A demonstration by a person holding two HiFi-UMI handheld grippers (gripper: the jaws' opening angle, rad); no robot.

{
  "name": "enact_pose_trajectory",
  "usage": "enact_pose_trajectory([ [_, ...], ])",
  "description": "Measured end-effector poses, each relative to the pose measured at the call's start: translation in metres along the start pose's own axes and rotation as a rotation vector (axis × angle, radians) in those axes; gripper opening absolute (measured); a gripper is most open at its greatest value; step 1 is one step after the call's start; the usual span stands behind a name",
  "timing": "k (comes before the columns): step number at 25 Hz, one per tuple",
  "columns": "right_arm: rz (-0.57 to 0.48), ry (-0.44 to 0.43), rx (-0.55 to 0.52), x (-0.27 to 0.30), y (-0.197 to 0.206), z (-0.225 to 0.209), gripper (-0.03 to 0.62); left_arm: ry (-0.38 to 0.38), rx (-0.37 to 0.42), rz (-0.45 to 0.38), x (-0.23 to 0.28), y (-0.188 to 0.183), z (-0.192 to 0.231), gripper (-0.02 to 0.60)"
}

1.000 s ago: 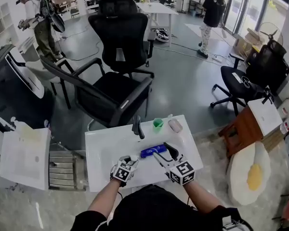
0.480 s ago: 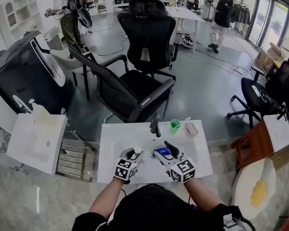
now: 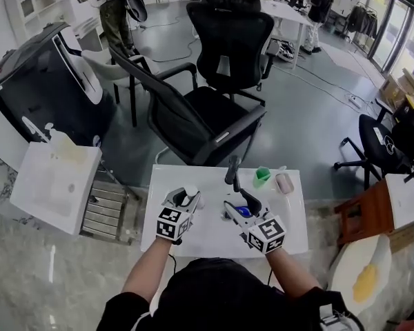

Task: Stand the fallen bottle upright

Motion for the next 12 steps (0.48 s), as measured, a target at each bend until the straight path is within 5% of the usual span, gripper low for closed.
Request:
enact_pose_trajectory([
  [12, 0.010, 0.060, 0.071, 0.014, -0.001, -0.011, 0.268, -0.052, -0.054, -0.076, 0.019, -0.022, 0.062, 0.126],
])
Point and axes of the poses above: the fingertips, and each gripper's own axes: x forward along the fingers, z to its left, y out of its underside, the point moved 4 cm from there along -x, backward along the fingers, and after that the axes turned 9 degrees about y, right-handed, at the moved point
